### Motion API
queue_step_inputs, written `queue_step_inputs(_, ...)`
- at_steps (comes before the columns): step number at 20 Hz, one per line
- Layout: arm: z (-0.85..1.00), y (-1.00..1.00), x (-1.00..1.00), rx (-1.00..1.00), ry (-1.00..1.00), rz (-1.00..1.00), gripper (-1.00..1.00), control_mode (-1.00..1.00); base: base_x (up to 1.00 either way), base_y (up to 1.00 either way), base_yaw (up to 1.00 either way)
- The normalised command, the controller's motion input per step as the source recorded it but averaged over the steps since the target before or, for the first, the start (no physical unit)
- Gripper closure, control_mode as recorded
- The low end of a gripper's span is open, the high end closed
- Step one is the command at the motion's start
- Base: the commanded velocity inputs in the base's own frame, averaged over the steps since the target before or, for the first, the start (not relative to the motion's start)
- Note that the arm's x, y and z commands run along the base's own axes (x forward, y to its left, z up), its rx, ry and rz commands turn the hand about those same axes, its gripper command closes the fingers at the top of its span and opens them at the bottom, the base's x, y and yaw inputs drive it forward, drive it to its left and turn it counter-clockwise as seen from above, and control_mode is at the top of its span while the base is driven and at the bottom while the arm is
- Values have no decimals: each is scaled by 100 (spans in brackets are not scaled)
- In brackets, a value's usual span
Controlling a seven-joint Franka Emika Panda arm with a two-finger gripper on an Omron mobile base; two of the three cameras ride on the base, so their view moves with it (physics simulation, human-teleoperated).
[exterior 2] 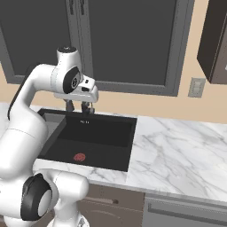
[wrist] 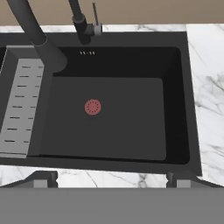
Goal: Soak the sponge with water for a few seconds and then drop it inside the sink.
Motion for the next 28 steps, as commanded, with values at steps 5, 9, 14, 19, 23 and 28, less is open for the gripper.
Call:
queue_step_inputs(5, 0, 0, 0, 0, 0, 0, -100, -100, 0, 0, 0)
queue_step_inputs(9, 0, 0, 0, 0, 0, 0, -100, -100, 0, 0, 0)
queue_step_inputs(14, 0, 0, 0, 0, 0, 0, -100, -100, 0, 0, 0)
queue_step_inputs(19, 0, 0, 0, 0, 0, 0, -100, -100, 0, 0, 0)
queue_step_inputs(23, 0, 0, 0, 0, 0, 0, -100, -100, 0, 0, 0)
queue_step_inputs(28, 0, 0, 0, 0, 0, 0, -100, -100, 0, 0, 0)
